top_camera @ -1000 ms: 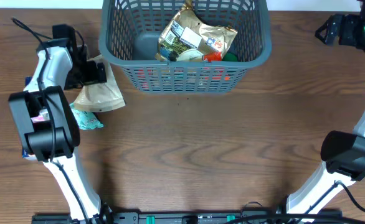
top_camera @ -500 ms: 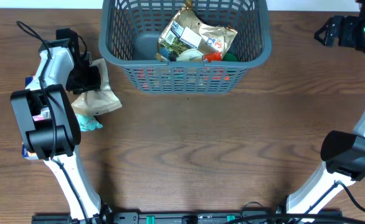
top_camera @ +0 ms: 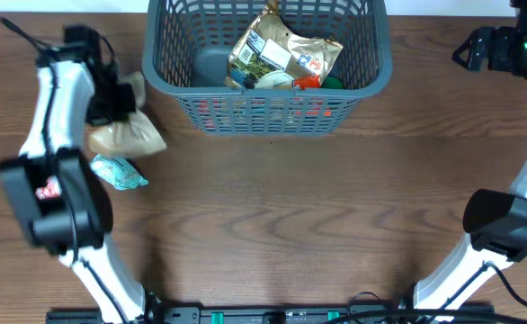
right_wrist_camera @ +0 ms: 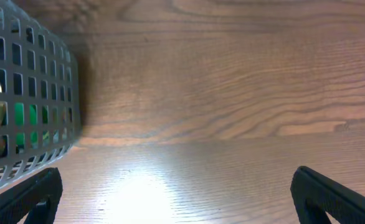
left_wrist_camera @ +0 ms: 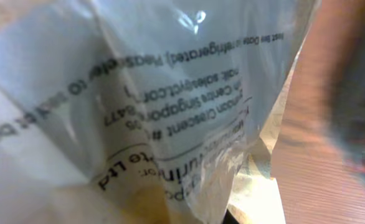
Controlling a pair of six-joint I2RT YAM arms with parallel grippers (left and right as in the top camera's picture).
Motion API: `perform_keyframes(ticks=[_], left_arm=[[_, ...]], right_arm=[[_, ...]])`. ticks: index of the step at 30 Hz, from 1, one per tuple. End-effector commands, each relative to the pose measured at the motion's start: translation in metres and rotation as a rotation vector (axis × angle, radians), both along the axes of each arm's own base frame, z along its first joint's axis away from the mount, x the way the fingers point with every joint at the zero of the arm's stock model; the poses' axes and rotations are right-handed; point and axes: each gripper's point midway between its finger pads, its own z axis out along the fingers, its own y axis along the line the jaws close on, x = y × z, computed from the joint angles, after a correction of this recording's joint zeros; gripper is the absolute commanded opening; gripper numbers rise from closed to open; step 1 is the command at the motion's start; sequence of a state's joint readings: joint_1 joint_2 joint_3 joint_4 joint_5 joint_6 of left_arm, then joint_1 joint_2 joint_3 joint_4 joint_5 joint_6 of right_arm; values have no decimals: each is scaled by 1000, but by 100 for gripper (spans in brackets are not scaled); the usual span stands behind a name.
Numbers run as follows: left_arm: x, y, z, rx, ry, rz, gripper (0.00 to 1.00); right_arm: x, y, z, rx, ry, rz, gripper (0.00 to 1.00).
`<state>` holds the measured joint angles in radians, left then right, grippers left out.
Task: Pack container
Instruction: 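Lift the beige pouch with the left gripper and drop it into the basket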
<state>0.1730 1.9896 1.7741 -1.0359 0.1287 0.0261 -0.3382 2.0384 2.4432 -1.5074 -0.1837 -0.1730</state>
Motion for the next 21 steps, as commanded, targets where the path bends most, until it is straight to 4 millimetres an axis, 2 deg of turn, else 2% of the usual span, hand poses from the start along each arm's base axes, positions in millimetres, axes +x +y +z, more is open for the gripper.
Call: perform_keyframes(ticks=[1, 5, 9, 11, 15, 17, 21], left_arm=[[4, 2, 100, 48, -246, 2, 5], [-10, -5, 170, 94, -420, -45, 6], [-19, -33, 226, 178, -579, -225, 6], [-19, -55, 248, 242, -662, -372, 5], [-9, -117, 279, 426, -822, -770, 6], [-2, -152, 290, 517, -901, -953, 6], [16, -209, 299, 616, -1031, -1150, 6]], right_arm=[[0, -3, -5, -6, 15, 17, 99], [0, -3, -5, -13, 14, 29, 99], [0, -3, -5, -15, 14, 33, 99], [0, -3, -5, -16, 14, 33, 99], [0, -3, -5, -19, 14, 40, 99], [0, -3, -5, -19, 14, 40, 99], [0, -3, -5, -19, 14, 40, 99]])
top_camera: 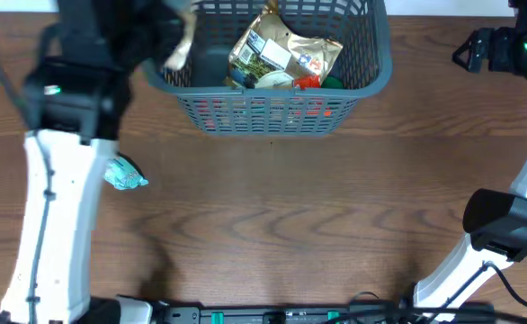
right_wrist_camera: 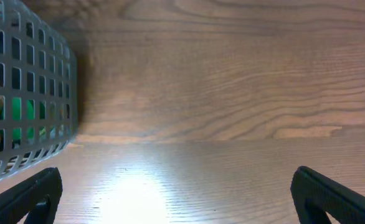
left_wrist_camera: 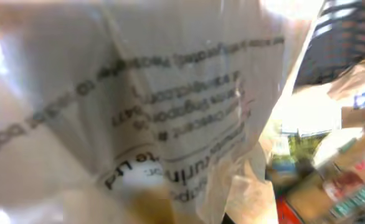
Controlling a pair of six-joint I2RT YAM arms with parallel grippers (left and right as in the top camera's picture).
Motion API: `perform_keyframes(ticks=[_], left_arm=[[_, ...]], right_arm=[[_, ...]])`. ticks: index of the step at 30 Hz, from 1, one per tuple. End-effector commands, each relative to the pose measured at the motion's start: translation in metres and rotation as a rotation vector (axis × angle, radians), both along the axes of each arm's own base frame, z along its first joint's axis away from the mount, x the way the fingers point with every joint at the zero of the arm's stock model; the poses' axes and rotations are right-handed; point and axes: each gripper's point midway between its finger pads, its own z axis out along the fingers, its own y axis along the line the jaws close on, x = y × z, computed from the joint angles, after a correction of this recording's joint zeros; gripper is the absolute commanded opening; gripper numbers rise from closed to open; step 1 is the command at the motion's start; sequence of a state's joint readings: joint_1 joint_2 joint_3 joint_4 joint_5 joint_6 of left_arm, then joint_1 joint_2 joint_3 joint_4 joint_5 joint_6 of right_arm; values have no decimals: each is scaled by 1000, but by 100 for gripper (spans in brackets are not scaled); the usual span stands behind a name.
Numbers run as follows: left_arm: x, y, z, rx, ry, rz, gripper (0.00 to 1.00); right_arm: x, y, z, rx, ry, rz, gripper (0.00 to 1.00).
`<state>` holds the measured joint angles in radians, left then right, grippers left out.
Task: Pack container
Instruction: 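Lift the beige pouch with the left gripper and drop it into the basket, then lower the left gripper onto the mint wipes packet and grasp it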
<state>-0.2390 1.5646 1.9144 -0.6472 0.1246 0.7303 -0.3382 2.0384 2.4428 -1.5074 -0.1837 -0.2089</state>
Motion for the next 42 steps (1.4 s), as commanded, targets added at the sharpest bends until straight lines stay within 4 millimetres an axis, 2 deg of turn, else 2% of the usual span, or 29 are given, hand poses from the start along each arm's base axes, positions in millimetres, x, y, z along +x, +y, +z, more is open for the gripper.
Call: perform_keyframes(ticks=[1, 3, 5, 7, 9, 11, 13, 16, 17, 19, 20, 23, 25, 27, 28, 30, 33, 35, 37, 40, 42], left_arm=[[14, -41, -7, 235, -109, -174, 6], [29, -62, -20, 250, -120, -211, 6], [45, -74, -46, 259, -84, -229, 6], [62, -82, -84, 277, -10, -240, 6], [77, -86, -132, 300, 87, -251, 6], [86, -89, -170, 319, 159, -257, 13], [92, -91, -197, 327, 209, -261, 21], [94, -92, -219, 331, 257, -263, 37], [93, -91, -220, 331, 265, -262, 47], [93, -88, -212, 318, 259, -233, 100], [93, -85, -206, 316, 250, -214, 98], [88, -73, -168, 287, 196, -134, 98], [80, -65, -136, 260, 144, -86, 98], [67, -50, -90, 225, 67, -21, 98], [62, -44, -75, 207, 43, 1, 98], [45, -21, -32, 117, -18, 87, 98], [20, 16, 3, -41, -33, 226, 98], [-4, 47, 11, -145, 13, 325, 98], [-28, 79, 7, -232, 78, 448, 98], [-65, 132, -13, -390, 193, 718, 98], [-90, 159, -36, -487, 295, 888, 98]], right_arm=[[0, -3, -5, -2, 15, 8, 99], [-1, -3, -6, -1, 16, 8, 99], [-2, -3, -6, 0, 20, 8, 99], [-3, -2, -7, 2, 26, 8, 99], [-4, -2, -7, 5, 33, 8, 99], [-6, -1, -8, 7, 40, 8, 99], [-7, -1, -9, 10, 47, 8, 99], [-11, 0, -10, 14, 61, 9, 99], [-12, 1, -11, 13, 67, 16, 99], [-14, 1, -12, 12, 74, 23, 99], [-14, 2, -12, 13, 76, 23, 99], [-14, 2, -12, 14, 78, 22, 99], [-15, 2, -12, 15, 79, 22, 99], [-15, 2, -12, 15, 80, 22, 99], [-15, 2, -12, 15, 80, 22, 99], [-15, 2, -12, 15, 81, 22, 99], [-15, 2, -12, 16, 81, 22, 99], [-15, 2, -12, 16, 81, 22, 99], [-15, 3, -12, 18, 80, 23, 99], [-15, 3, -12, 21, 80, 24, 99], [-15, 3, -12, 22, 79, 25, 99]])
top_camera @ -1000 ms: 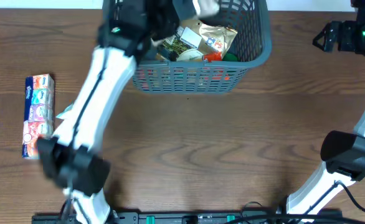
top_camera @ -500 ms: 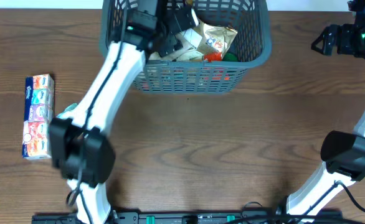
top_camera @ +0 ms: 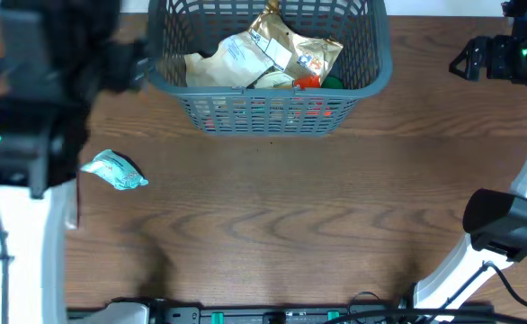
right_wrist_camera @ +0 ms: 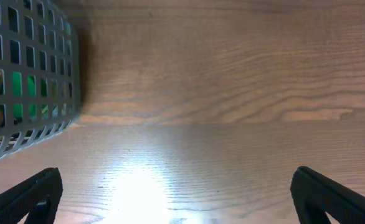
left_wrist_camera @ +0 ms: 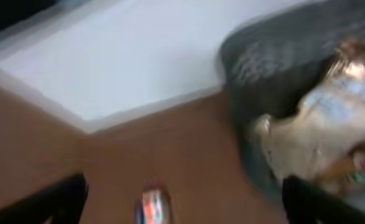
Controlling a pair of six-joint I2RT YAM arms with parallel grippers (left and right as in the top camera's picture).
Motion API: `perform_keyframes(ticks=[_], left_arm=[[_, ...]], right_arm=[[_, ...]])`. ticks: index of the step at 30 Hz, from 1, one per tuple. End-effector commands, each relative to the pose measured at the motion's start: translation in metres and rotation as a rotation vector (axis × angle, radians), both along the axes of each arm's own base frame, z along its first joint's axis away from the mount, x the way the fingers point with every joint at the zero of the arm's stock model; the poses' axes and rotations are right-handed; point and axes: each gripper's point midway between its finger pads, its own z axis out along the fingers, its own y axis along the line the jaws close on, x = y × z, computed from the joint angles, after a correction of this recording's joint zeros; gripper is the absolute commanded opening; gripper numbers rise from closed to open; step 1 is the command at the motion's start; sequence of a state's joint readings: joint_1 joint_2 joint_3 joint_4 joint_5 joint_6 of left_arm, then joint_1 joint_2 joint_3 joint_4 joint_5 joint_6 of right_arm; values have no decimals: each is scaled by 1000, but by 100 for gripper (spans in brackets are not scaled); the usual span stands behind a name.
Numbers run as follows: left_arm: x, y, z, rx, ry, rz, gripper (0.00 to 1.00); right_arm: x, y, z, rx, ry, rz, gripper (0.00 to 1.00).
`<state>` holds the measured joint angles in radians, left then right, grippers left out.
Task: Pack container
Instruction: 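Lower the left gripper onto the mint wipes packet and grasp it, then lift the mint wipes packet with the left gripper toward the basket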
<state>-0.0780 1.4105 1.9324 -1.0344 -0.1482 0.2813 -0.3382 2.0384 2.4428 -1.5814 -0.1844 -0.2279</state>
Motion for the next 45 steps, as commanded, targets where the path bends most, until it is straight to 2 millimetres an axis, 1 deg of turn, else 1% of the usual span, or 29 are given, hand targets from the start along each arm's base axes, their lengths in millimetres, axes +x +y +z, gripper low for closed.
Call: perform_keyframes(ticks=[1, 3, 4, 5, 7, 9, 12, 15, 19, 21, 24, 31, 35, 39, 40, 41, 42, 44, 45], left_arm=[[-26, 46, -36, -275, 91, 392, 98], [-47, 66, -65, -338, 194, 548, 98], [-54, 74, -81, -358, 238, 613, 98], [-58, 81, -93, -380, 267, 668, 98], [-62, 91, -127, -442, 333, 767, 98], [-57, 90, -158, -507, 387, 790, 98], [-48, 82, -206, -593, 474, 775, 98], [-46, 78, -254, -646, 561, 808, 98], [-48, 72, -308, -660, 676, 823, 98], [-51, 72, -328, -656, 724, 843, 98], [-52, 71, -353, -650, 779, 865, 99], [-45, 73, -398, -641, 848, 887, 98], [-44, 70, -417, -654, 886, 889, 98], [-46, 70, -424, -650, 903, 893, 99], [-46, 70, -424, -650, 902, 893, 97], [-46, 70, -424, -650, 902, 893, 93], [-46, 70, -424, -650, 904, 893, 84], [-49, 69, -423, -649, 914, 896, 51], [-50, 69, -422, -648, 917, 896, 40]], right_arm=[[0, -2, -5, 5, 10, 7, 99], [0, -2, -5, 5, 10, 7, 99], [0, -2, -5, 5, 10, 7, 99], [0, -2, -5, 5, 10, 7, 99], [1, -2, -5, 5, 9, 7, 99], [1, -2, -5, 5, 9, 7, 99], [0, -2, -5, 5, 10, 7, 99], [0, -2, -5, 5, 10, 7, 99], [0, -2, -5, 6, 11, 7, 99], [0, -2, -5, 6, 11, 7, 99], [0, -2, -5, 6, 12, 7, 99], [-1, -2, -5, 7, 15, 7, 99], [-1, -2, -5, 7, 15, 7, 99], [-1, -2, -5, 7, 15, 7, 99], [-1, -2, -5, 6, 15, 7, 99], [-1, -2, -5, 7, 15, 7, 99], [-1, -2, -5, 6, 15, 7, 99], [-1, -2, -5, 6, 15, 7, 99], [-1, -2, -5, 6, 15, 7, 99]])
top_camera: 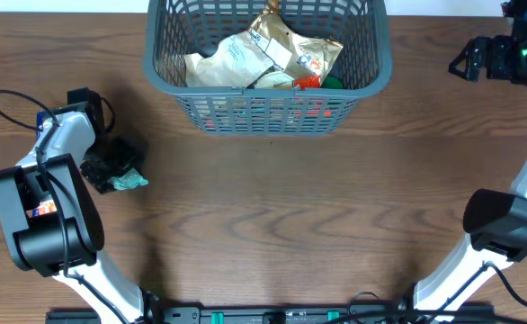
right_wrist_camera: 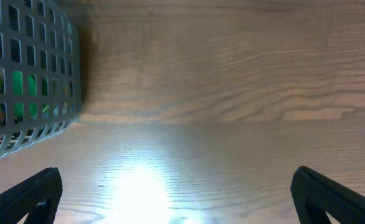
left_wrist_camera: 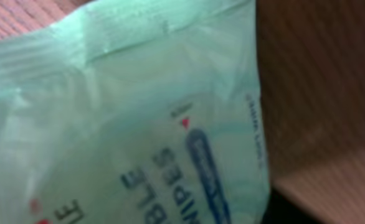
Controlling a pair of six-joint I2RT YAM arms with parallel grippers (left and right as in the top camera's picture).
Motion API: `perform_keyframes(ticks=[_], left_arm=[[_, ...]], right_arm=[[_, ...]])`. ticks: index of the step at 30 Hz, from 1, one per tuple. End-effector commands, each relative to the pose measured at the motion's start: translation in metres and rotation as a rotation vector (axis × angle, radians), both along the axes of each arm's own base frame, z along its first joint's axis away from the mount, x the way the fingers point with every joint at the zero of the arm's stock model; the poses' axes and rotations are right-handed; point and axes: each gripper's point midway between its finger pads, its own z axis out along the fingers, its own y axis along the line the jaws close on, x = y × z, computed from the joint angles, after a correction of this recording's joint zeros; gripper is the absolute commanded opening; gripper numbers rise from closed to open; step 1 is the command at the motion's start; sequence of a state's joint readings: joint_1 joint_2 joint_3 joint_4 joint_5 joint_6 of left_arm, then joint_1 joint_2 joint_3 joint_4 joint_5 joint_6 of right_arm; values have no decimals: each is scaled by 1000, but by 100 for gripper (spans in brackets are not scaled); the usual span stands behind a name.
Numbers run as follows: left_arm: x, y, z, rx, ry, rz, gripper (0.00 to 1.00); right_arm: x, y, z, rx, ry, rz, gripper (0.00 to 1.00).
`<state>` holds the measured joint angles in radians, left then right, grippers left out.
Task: Pack container
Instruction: 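Lift the mint wipes packet with the left gripper toward the basket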
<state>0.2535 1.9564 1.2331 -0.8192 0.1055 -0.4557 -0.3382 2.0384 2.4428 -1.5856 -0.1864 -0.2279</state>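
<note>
The grey mesh basket stands at the back middle of the table, holding a clear bag, a foil snack packet and other items. A teal wipes packet lies on the table at the left. My left gripper sits low on it, covering most of it. In the left wrist view the teal wipes packet fills the frame; one dark fingertip shows far out at the lower right, so the jaws stand open around it. My right gripper is open and empty, right of the basket.
The brown wooden table stretches in front of the basket. My right arm's base stands at the right edge, and my right gripper hangs at the back right corner. A black cable loops by the left arm.
My left gripper was raised near the basket's left end, open and empty. Now it is down at the table's left on the teal wipes packet. The right arm has not moved.
My left gripper held the clear bag at the table's left, beside the teal packet. Then it held the bag at the basket's left rim. Later the bag lay inside the basket and the gripper was open. Now the gripper is down on the teal packet.
</note>
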Motion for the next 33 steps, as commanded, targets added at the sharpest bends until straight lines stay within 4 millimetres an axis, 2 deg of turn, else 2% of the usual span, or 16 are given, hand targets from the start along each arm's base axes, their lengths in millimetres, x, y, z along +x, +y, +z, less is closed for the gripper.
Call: perform_keyframes(ticks=[1, 3, 5, 7, 9, 12, 14, 20, 23, 27, 30, 33], left_arm=[[-8, 1, -4, -2, 36, 10, 31], [-6, 1, 3, 1, 23, 5, 24], [-1, 3, 15, 9, -9, -17, 11], [6, 5, 34, 21, -56, -25, 6], [15, 7, 58, 39, -120, -65, 6], [29, 7, 104, 71, -252, -193, 6], [35, 6, 145, 115, -347, -330, 6], [40, -4, 257, 327, -610, -707, 6], [38, -24, 304, 482, -709, -1016, 6], [40, -64, 342, 723, -770, -1513, 6], [60, -91, 369, 905, -831, -1641, 6], [85, -128, 391, 1041, -932, -1729, 6]], right_arm=[[0, -3, -5, 3, 12, 7, 99], [0, -3, -5, 3, 11, 7, 99], [0, -3, -5, 3, 11, 7, 99], [0, -3, -5, 3, 10, 7, 99], [0, -3, -5, 3, 10, 7, 99], [0, -3, -5, 3, 10, 7, 99], [0, -3, -5, 3, 10, 7, 99], [1, -3, -5, 3, 9, 7, 99], [1, -3, -5, 3, 9, 7, 99], [1, -3, -5, 3, 9, 7, 99], [1, -3, -5, 4, 10, 7, 99], [1, -2, -5, 4, 10, 6, 99]])
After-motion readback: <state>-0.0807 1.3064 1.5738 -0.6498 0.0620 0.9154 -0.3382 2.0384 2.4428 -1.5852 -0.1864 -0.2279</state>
